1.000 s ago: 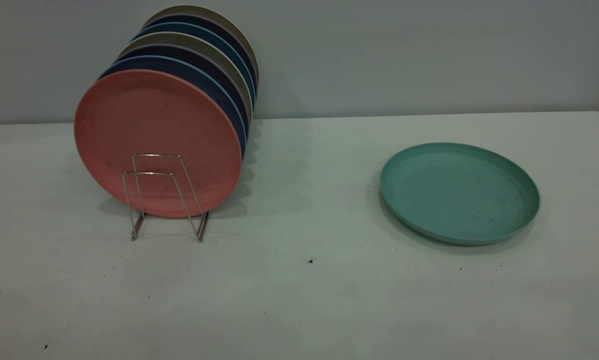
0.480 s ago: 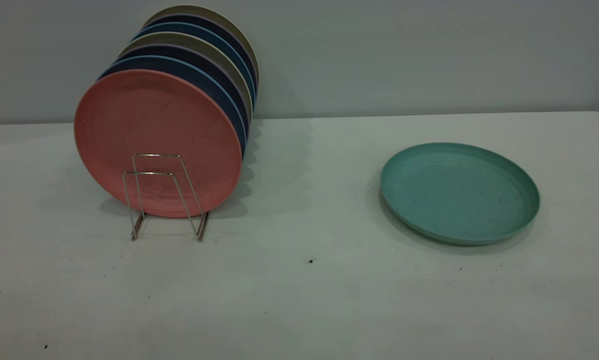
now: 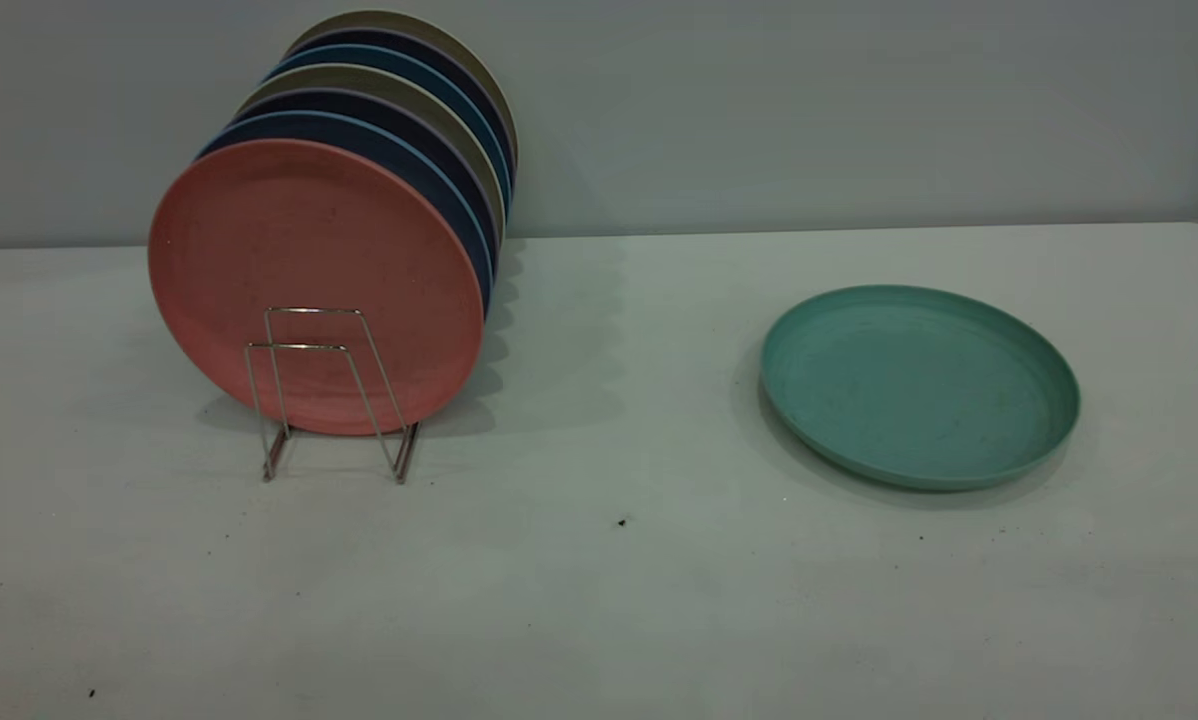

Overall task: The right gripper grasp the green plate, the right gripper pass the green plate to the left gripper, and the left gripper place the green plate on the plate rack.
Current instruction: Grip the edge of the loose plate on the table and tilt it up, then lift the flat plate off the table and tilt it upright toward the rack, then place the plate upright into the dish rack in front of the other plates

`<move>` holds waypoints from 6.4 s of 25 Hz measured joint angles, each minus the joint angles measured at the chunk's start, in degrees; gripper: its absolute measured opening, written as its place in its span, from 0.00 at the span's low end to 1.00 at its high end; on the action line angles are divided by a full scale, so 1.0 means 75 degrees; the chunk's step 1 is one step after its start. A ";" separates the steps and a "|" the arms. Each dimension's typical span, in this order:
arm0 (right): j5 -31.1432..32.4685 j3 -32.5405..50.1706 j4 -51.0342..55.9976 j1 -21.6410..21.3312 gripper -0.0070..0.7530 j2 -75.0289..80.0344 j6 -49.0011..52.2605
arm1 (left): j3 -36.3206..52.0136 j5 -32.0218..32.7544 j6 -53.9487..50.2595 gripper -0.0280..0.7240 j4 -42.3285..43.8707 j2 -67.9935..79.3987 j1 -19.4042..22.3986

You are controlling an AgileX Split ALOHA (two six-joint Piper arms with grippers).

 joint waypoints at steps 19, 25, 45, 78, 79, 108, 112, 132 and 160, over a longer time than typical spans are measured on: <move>-0.1537 -0.0310 0.0560 0.0000 0.51 0.2388 0.0007 | -0.0791 -0.0919 -0.0145 0.70 0.0578 0.2747 0.0000; -0.2645 -0.0987 0.1766 0.0000 0.68 0.5261 -0.0983 | -0.1982 -0.1977 0.0080 0.71 0.0258 0.6227 0.0000; -0.4468 -0.2769 0.7110 0.0000 0.72 1.3024 -0.6358 | -0.4872 -0.3704 0.3653 0.71 -0.4316 1.2796 -0.0939; -0.3125 -0.7717 0.7786 -0.1567 0.39 1.9123 -0.6372 | -0.6325 -0.4733 0.3790 0.71 -0.5598 1.5978 -0.2914; -0.3139 -0.7750 0.7797 -0.1539 0.31 1.9167 -0.6372 | -0.6325 -0.4733 0.3790 0.71 -0.5598 1.5978 -0.2914; -0.0254 -0.8079 0.9406 -0.0747 0.03 1.9311 -0.9132 | -0.6325 -0.7136 0.5186 0.53 -0.8489 1.6464 -0.3520; -0.0198 -0.8079 0.9453 -0.0747 0.04 1.9311 -0.9240 | -0.6325 -0.7343 0.5179 0.23 -0.8608 1.6479 -0.3520; 0.0072 -0.8079 0.9693 -0.1751 0.74 1.6676 -0.8467 | -0.6319 -0.6212 0.7223 0.13 -0.8327 1.5725 -0.2682; 0.0547 -0.3850 0.4719 -0.1450 0.56 0.9764 -0.4951 | -0.6319 -0.3929 1.3058 0.13 -0.3817 1.2549 0.0189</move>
